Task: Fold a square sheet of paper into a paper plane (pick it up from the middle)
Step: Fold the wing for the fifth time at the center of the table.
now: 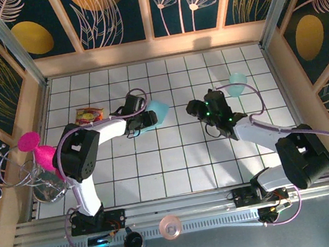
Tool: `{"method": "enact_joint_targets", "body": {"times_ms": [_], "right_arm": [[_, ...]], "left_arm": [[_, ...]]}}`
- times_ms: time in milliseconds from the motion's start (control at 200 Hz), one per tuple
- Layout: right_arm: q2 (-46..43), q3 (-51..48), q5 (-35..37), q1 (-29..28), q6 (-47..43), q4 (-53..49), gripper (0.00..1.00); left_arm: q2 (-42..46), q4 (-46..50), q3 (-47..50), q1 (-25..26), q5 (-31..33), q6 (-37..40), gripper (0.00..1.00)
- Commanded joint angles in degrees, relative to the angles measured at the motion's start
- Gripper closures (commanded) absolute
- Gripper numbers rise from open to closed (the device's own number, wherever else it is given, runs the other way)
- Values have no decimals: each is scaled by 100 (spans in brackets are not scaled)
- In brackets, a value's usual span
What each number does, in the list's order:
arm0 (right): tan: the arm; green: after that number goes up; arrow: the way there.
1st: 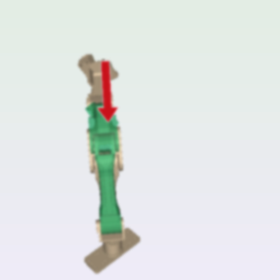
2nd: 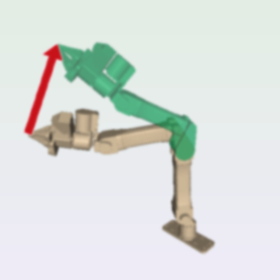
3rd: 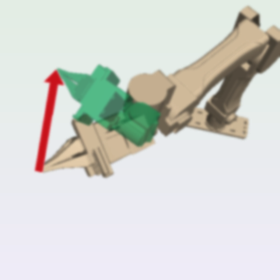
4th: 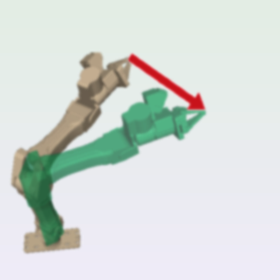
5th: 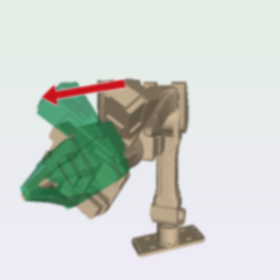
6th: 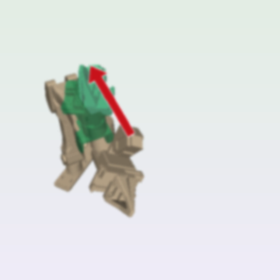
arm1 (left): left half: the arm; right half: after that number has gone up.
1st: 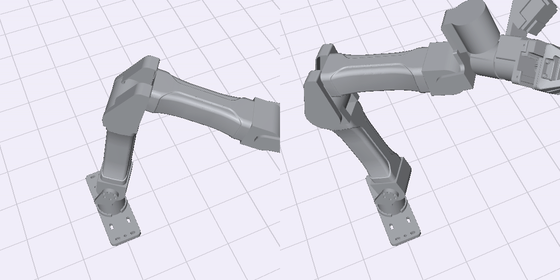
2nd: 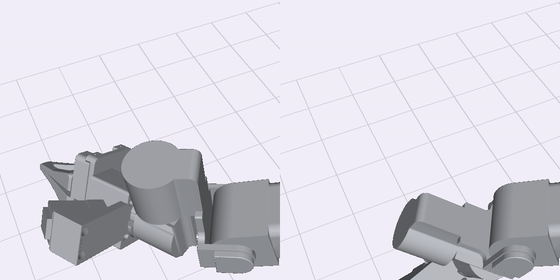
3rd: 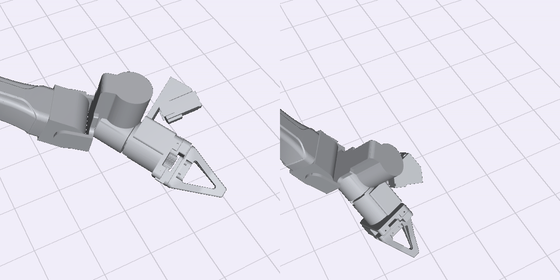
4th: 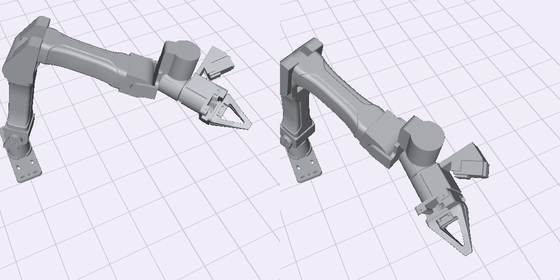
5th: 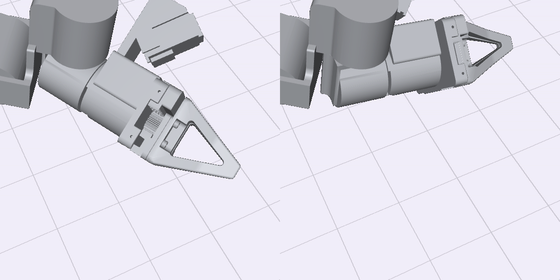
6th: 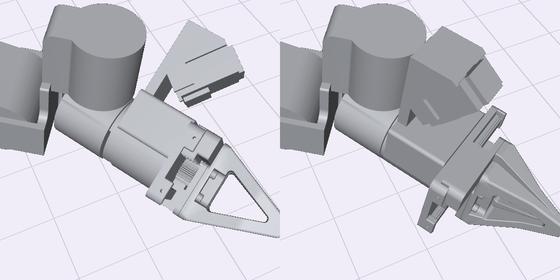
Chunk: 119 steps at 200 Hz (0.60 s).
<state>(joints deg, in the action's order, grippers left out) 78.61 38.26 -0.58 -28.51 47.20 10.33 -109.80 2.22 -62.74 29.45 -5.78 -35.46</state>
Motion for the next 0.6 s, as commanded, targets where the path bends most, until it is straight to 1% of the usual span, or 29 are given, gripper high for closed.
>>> {"method": "enact_joint_targets", "body": {"times_ms": [0, 245, 370, 501, 516, 591], "right_arm": [[127, 191, -100, -53, 138, 126, 38], [154, 182, -149, -71, 238, 136, 38], [179, 101, -254, -110, 479, 191, 39], [324, 32, -431, -251, 922, 373, 39], [352, 30, -453, -359, 976, 406, 40], [521, 32, -566, -551, 1266, 594, 40]], "left_arm": [[-111, -82, 162, -30, -340, -218, 47], [-13, -167, 449, -27, -897, -497, 52], [104, -298, 663, -23, -1222, -779, 53], [284, -663, 1066, 15, -1563, -1216, 56], [306, -694, 1096, 16, -1580, -1258, 56], [409, -824, 1212, 24, -1621, -1463, 58]]}}
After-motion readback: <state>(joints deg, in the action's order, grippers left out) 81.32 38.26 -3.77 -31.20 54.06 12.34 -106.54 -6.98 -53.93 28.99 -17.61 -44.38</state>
